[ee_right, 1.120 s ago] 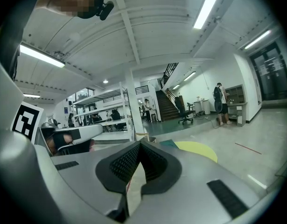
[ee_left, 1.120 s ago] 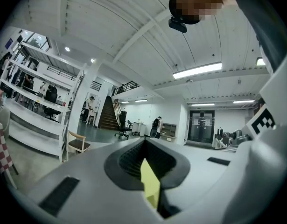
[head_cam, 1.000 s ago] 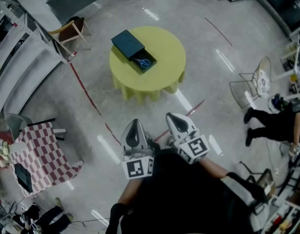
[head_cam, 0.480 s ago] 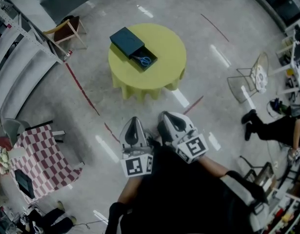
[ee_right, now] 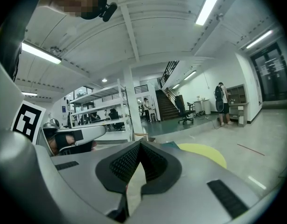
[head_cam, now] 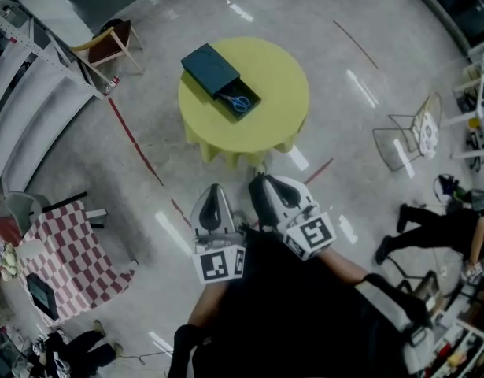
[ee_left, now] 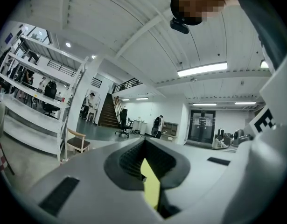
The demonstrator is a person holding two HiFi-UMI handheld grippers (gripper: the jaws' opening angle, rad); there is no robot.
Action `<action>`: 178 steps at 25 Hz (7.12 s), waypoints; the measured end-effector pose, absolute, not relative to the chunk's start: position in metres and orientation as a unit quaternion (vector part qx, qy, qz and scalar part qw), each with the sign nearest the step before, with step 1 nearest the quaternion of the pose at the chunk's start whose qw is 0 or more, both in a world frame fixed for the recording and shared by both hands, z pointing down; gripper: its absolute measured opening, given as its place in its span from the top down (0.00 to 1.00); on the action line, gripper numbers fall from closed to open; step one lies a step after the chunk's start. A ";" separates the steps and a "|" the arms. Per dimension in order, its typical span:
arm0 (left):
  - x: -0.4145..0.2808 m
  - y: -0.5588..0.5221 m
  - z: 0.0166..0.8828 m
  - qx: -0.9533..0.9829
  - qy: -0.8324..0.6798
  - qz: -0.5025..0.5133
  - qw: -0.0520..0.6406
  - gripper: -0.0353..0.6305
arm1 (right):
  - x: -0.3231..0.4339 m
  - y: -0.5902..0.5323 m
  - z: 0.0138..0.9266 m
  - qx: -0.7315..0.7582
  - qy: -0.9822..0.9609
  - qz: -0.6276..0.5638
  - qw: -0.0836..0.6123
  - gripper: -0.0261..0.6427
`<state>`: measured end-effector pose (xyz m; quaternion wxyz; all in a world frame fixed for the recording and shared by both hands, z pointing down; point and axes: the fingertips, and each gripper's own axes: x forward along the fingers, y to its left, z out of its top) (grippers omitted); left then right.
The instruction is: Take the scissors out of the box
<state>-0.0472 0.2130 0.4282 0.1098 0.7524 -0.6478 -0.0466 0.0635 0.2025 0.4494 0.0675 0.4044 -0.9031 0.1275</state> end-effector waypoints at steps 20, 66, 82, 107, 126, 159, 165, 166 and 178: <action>-0.039 0.019 0.423 0.721 -0.683 -0.031 0.114 0.95 | 0.070 0.000 0.450 0.358 -0.920 0.133 0.086 0.97; -0.078 -0.130 0.424 0.732 -0.667 -0.025 0.138 0.95 | 0.042 -0.123 0.739 0.241 -0.827 0.208 0.464 0.86; -0.083 -0.139 0.432 0.729 -0.668 -0.019 0.147 0.95 | 0.052 -0.106 0.829 0.176 -0.736 0.214 0.617 0.82; -0.094 -0.132 0.437 0.723 -0.673 -0.016 0.154 0.95 | 0.054 -0.104 0.849 0.156 -0.698 0.190 0.673 0.85; -0.096 -0.115 0.426 0.728 -0.670 -0.034 0.140 0.95 | 0.062 -0.093 0.811 0.170 -0.696 0.214 0.664 0.85; -0.101 -0.111 0.412 0.732 -0.669 -0.049 0.119 0.95 | 0.037 -0.134 0.648 0.290 -0.823 0.196 0.448 0.85; -0.103 -0.112 0.412 0.735 -0.667 -0.044 0.112 0.95 | 0.032 -0.145 0.608 0.323 -0.846 0.189 0.380 0.85; -0.104 -0.113 0.411 0.734 -0.668 -0.047 0.113 0.95 | 0.032 -0.147 0.601 0.329 -0.849 0.188 0.369 0.85; -0.099 -0.116 0.416 0.743 -0.660 -0.037 0.107 0.95 | 0.030 -0.156 0.488 0.384 -0.895 0.121 0.193 0.85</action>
